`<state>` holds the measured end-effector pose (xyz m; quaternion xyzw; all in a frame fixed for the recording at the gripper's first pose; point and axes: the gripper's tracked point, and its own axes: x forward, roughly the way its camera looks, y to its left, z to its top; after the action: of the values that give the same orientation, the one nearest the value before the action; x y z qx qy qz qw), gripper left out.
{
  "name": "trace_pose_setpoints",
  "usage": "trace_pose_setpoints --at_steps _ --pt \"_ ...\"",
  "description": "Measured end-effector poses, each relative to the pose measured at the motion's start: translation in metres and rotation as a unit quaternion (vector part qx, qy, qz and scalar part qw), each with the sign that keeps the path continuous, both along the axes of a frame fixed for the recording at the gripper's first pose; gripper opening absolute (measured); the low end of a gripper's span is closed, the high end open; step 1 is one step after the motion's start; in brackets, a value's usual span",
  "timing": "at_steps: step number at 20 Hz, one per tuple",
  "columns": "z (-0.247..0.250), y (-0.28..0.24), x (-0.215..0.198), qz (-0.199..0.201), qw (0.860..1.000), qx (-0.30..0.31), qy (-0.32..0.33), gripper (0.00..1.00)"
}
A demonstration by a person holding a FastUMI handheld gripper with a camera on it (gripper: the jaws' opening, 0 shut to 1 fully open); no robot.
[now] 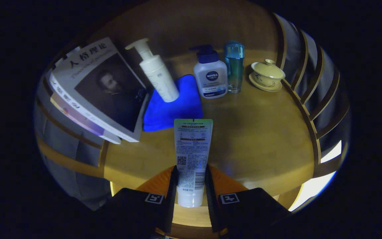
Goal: Pull open the drawer, take out the items inside it, and place them on the countertop above the cabinet.
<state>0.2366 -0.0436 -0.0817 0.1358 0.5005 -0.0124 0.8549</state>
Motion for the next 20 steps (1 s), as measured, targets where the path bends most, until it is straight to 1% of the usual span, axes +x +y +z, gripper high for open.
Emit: trace_pose_setpoints --at_steps 4,6,10,12,14,17,19,20 --pt "-0.006 -0.001 0.006 -0.012 1.0 0.006 0.006 0.47" --pt "-0.007 0.004 0.007 -0.016 1.0 0.016 0.01 0.49" --pt "-0.004 0.008 0.007 -0.009 1.0 0.012 -0.003 0.54" --pt "0.006 0.011 0.009 -0.015 0.999 0.019 -0.025 0.61" --pt "0.021 0.013 0.005 -0.016 0.998 0.024 -0.054 0.72" --pt "0.041 0.014 -0.014 -0.008 0.995 0.008 -0.098 0.87" --pt "0.056 0.018 -0.03 -0.001 0.99 -0.001 -0.138 0.98" --pt "0.064 0.023 -0.04 0.001 0.987 -0.004 -0.16 0.98"
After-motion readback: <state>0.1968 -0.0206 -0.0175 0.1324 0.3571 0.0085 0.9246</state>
